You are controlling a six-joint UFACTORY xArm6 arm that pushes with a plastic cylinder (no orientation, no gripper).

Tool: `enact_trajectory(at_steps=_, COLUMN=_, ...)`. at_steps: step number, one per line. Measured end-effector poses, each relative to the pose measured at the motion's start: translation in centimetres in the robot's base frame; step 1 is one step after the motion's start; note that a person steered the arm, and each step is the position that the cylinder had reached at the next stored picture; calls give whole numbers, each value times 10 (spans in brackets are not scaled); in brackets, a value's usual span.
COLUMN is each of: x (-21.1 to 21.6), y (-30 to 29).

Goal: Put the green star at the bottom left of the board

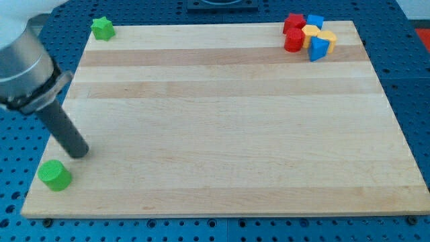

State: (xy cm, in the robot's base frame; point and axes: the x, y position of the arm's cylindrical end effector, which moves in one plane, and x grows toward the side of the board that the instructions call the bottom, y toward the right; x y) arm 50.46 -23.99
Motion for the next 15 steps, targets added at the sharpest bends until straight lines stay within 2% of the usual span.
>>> enact_trajectory(at_steps=2, x=-148, y=32)
enact_trajectory(at_steps=4, x=-308, y=92)
enact_trajectory(at_steps=6, x=-312, y=80)
enact_trajectory(at_steps=7, x=-278, y=87)
enact_trajectory(at_steps=8, x=-247, y=21)
enact_trajectory(at_steps=9, x=-241, y=-61)
enact_trajectory(at_steps=10, x=-242, y=-65)
enact_trajectory(at_steps=11, x=-310, y=-65)
enact_trajectory(at_steps=13, x=-313, y=-60)
enact_trajectory(at_steps=15, x=-312, y=-21)
